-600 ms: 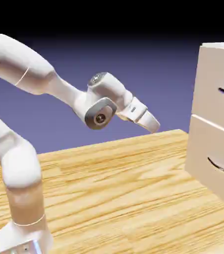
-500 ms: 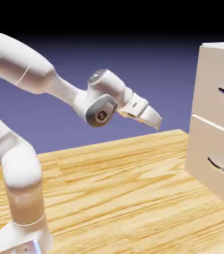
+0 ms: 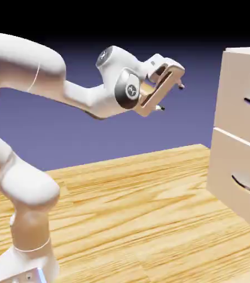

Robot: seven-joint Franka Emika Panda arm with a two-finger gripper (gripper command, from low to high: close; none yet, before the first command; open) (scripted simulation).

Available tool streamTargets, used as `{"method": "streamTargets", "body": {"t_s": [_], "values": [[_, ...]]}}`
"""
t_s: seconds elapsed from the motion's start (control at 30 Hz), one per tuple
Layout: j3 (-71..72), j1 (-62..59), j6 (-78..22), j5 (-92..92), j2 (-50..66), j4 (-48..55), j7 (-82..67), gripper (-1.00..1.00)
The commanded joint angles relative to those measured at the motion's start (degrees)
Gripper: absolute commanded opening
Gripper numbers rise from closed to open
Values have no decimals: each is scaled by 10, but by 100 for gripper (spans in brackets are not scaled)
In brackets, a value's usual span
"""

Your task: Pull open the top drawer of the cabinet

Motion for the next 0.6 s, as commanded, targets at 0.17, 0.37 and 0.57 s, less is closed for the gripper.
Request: {"method": "streamTargets", "body": {"t_s": [0.17,0.37,0.57], "values": [[-87,96,-15,-150,-12,56,-136,0],[-174,193,-30,-299,-23,111,-273,0],[-261,289,-45,-449,-35,167,-409,0]]}}
